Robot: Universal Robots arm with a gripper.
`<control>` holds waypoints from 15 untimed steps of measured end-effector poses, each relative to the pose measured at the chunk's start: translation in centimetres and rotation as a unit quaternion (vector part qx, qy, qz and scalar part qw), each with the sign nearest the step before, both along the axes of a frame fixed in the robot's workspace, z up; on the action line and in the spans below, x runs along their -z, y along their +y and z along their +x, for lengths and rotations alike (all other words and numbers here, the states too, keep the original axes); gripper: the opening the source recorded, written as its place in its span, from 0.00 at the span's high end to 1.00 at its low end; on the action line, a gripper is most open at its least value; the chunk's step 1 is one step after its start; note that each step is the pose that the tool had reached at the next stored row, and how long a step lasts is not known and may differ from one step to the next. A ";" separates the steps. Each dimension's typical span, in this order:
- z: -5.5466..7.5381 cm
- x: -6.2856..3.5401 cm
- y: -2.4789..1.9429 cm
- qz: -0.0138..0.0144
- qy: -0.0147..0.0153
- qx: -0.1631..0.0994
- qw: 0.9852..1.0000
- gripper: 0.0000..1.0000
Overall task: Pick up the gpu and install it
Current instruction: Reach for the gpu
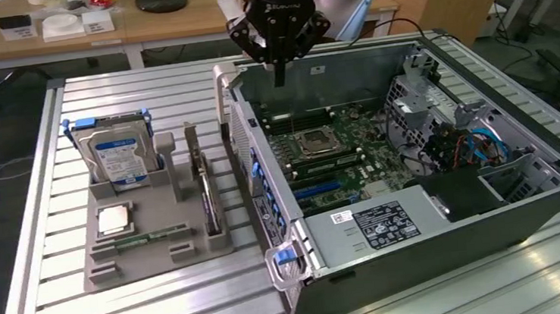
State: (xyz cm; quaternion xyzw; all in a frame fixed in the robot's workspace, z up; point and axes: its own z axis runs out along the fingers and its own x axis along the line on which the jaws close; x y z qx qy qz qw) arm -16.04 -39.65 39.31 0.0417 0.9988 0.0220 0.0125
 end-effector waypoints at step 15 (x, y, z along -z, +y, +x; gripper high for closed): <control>-4.3 0.02 0.17 0.000 0.000 0.005 1.000 0.89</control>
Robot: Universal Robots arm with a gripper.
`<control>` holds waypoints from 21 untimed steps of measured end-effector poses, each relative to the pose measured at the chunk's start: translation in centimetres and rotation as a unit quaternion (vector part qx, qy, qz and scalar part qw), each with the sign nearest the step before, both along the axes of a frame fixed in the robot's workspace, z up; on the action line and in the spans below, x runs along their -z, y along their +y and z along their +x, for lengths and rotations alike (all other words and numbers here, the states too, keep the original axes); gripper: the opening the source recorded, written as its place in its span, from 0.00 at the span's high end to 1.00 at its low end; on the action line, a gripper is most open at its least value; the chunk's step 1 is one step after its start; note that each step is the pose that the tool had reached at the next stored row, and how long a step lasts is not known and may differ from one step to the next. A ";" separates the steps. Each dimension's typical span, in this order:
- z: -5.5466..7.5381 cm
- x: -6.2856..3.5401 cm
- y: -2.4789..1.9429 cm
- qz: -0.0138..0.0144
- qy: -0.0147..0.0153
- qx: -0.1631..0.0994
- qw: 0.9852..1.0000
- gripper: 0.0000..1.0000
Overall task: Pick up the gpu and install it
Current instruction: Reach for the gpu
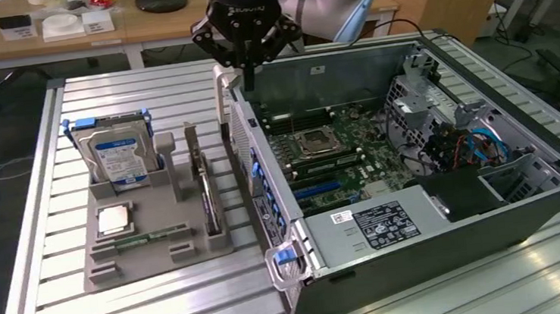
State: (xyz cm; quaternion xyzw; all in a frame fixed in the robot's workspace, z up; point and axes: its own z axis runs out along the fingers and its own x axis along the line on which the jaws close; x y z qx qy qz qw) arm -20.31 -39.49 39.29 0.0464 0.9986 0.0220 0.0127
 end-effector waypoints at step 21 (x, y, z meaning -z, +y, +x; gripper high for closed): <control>-5.7 0.03 0.44 0.000 0.000 0.011 1.000 0.89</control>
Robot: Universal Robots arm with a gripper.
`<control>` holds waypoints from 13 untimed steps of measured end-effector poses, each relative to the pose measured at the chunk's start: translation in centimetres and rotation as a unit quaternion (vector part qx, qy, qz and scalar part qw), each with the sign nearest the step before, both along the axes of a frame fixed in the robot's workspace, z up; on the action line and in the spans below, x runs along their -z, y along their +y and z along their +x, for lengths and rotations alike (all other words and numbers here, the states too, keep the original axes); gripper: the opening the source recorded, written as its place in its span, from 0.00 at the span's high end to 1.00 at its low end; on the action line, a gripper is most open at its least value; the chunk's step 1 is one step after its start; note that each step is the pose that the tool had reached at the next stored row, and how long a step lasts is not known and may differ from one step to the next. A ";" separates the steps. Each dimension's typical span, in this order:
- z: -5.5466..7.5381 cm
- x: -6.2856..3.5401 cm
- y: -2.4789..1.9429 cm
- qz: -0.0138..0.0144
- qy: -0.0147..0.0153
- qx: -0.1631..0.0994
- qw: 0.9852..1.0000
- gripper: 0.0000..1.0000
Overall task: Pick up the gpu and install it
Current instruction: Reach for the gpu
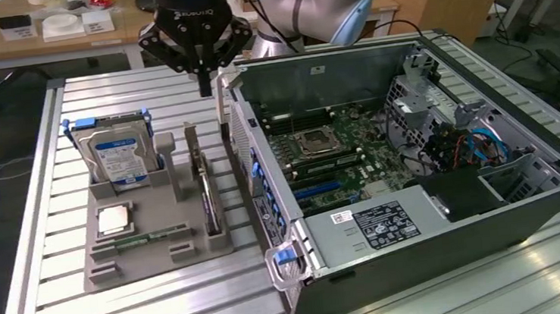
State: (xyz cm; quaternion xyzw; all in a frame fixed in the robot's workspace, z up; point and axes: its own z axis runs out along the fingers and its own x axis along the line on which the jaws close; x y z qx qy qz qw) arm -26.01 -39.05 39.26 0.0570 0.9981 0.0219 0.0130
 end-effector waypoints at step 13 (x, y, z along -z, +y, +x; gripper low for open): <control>-1.7 0.03 -0.38 0.000 0.000 0.001 1.000 0.89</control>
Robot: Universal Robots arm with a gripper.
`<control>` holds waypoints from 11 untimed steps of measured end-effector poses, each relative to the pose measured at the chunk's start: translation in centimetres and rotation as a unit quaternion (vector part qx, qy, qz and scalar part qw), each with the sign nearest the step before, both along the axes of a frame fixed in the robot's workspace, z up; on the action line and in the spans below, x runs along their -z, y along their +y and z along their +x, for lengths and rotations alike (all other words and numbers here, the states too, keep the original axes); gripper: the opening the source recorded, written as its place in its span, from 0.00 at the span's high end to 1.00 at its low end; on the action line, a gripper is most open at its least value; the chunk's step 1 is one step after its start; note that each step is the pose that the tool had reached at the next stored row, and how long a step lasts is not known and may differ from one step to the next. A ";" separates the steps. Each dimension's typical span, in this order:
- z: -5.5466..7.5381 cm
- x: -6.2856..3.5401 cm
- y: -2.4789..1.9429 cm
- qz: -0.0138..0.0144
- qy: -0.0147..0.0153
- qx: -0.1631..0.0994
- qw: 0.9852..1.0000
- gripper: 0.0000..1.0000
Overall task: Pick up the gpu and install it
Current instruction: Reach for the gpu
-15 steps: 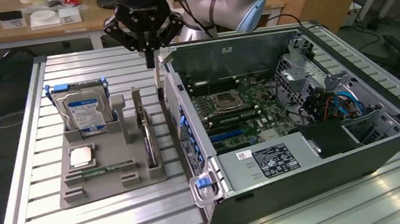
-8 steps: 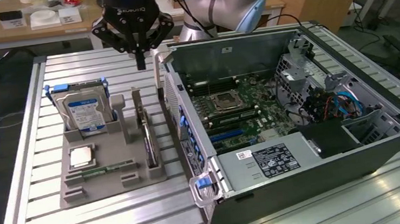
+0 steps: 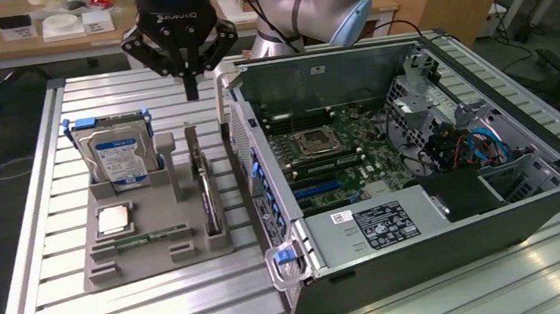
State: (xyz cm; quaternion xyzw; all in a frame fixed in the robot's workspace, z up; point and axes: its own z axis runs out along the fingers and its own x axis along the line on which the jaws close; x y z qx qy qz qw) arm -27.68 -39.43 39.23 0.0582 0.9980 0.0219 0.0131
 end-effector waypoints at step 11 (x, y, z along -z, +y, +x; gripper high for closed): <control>-0.6 0.09 -2.88 0.000 0.000 0.000 1.000 0.89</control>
